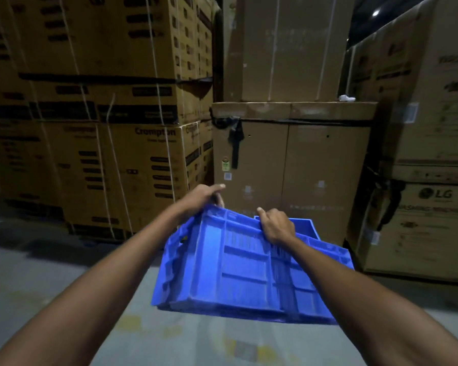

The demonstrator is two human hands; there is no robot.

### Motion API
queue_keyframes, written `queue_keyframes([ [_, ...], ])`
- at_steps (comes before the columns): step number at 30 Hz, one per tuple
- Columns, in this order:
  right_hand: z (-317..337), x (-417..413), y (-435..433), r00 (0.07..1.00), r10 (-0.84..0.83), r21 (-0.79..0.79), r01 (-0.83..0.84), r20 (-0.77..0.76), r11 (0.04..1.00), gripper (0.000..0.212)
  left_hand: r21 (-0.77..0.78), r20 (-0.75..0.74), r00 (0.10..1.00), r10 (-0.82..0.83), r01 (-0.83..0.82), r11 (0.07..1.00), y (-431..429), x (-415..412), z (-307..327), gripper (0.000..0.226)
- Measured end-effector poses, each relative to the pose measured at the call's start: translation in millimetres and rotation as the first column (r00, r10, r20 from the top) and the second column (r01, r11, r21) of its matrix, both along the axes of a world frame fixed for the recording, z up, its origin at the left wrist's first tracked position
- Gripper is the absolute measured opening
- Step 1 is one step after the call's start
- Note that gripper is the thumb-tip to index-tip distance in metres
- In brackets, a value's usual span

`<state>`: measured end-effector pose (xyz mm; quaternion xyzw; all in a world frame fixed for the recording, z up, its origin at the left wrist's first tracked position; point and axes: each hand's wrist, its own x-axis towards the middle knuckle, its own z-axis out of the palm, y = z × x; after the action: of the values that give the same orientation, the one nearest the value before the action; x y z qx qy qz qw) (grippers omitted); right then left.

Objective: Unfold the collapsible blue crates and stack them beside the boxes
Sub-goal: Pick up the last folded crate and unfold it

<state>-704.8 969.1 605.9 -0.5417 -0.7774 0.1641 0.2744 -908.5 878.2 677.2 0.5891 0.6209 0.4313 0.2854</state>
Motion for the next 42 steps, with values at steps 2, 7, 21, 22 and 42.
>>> queue_keyframes([
  [2, -1, -18, 7, 0.998, -0.016, 0.061, 0.013, 0.057, 0.998, 0.060, -0.067, -0.480, 0.877, -0.007, -0.028, 0.997, 15, 6, 2, 0.053],
  [7, 7, -50, 31, 0.989, -0.012, 0.199, -0.018, 0.146, 0.980, 0.052, 0.161, -0.864, 0.451, 0.225, -0.175, 0.971, 52, 45, -42, 0.058],
  [21, -5, 14, 276, 0.970, 0.095, 0.158, -0.132, 0.223, 0.979, 0.063, 0.405, -0.795, 0.321, 0.515, -0.352, 0.844, 266, -7, -41, 0.058],
  [22, -10, 20, 297, 0.976, 0.084, 0.168, -0.118, 0.201, 0.979, 0.062, 0.389, -0.817, 0.305, 0.489, -0.335, 0.858, 284, -4, -39, 0.060],
  [42, -9, 39, 531, 0.812, 0.383, -0.104, -0.377, 0.440, 0.920, 0.063, -0.448, -0.581, 0.714, -0.390, 0.120, 0.886, 562, 61, -93, 0.040],
])
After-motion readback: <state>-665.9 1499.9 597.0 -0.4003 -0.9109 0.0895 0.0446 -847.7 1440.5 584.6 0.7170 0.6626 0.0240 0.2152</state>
